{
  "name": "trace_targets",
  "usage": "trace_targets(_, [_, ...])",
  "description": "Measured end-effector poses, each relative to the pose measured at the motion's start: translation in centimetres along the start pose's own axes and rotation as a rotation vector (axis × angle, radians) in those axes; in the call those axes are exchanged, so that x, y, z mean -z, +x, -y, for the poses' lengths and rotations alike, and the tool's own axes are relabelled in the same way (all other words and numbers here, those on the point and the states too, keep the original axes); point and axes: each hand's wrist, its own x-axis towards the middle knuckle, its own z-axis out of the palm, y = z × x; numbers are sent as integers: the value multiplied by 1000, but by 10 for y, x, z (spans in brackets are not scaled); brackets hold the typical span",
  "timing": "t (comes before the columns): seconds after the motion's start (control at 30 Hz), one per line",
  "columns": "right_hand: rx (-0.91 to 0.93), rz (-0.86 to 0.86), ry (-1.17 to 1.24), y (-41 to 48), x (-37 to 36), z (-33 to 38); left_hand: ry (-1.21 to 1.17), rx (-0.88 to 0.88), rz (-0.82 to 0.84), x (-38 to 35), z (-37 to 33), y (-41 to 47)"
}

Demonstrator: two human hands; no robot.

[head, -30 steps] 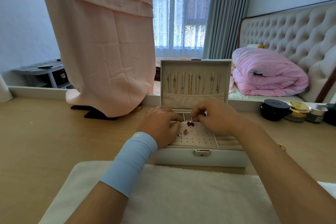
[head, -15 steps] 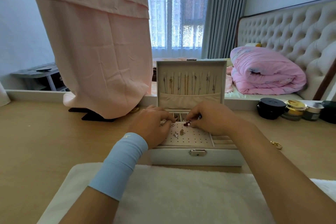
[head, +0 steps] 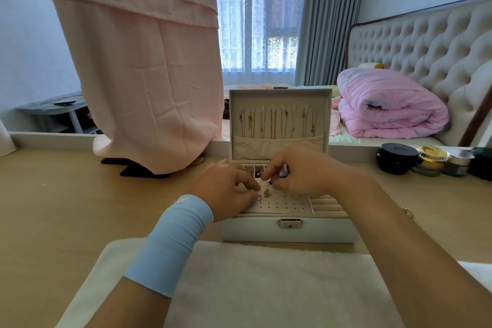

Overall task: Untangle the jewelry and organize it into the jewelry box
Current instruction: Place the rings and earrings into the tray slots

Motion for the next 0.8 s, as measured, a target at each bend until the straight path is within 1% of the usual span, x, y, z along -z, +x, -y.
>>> trace_targets(0.1, [8,78,-2,3,-7,5,-13,1,22,-2,-1,1])
trace_targets(0.2, [6,65,0,4,-10,4,-45,25,19,-4,1,0])
trace_targets(0.27, [4,1,4,4,-9,3,-90,51,24,-4,2,-1])
trace_targets(0.33, [-9,-99,44,4,-7,2,-137,68,25,-3,2,-1])
trace_targets(0.4, [-6,-176,131,3,-6,3,-154,78,42,-2,2,-1])
trace_targets(0.5, [46,-243,256,3,-6,9,-185,74,52,2,5,-2])
trace_targets(0.67, [38,-407,484,6,-12,24,-445,10,-225,15,4,-2])
trace_targets(0.73, [6,-464,548,8,-16,30,-530,7,-295,18,1,-2])
trace_targets(0.8, [-19,-482,607,8,-17,35,-552,7,-342,19,-1,-3])
